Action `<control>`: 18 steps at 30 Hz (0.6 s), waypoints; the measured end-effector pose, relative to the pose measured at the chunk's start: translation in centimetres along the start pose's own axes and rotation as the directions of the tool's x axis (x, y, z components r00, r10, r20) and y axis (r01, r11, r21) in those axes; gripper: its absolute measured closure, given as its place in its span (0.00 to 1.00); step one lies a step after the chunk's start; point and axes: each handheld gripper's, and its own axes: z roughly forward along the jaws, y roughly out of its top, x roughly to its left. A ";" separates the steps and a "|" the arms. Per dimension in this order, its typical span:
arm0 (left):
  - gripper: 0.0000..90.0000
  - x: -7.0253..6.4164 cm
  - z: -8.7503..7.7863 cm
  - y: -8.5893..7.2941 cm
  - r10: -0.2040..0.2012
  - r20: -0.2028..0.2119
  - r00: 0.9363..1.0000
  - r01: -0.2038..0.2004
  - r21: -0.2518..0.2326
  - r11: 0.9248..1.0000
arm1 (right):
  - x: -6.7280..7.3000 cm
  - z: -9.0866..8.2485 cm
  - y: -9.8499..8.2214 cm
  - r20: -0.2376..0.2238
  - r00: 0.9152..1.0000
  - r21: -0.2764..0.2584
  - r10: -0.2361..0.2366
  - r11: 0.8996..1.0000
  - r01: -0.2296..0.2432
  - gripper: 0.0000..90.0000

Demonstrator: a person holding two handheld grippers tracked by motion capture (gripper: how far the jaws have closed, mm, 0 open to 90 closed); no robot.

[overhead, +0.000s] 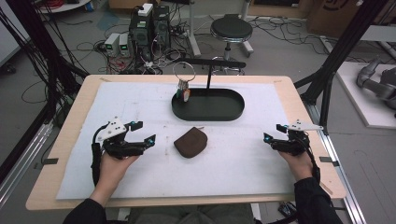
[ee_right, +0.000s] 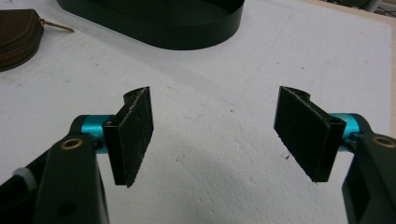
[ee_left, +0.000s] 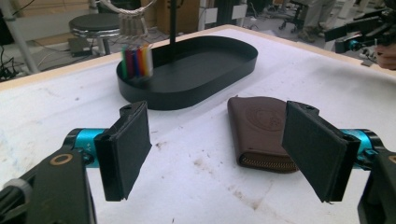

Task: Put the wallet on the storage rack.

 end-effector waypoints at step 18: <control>0.41 -1.5 4.6 -0.4 -0.068 0.058 0.996 0.061 0.108 0.992 | 0.1 -0.1 0.0 -0.002 1.000 -0.003 -0.005 1.000 0.005 0.32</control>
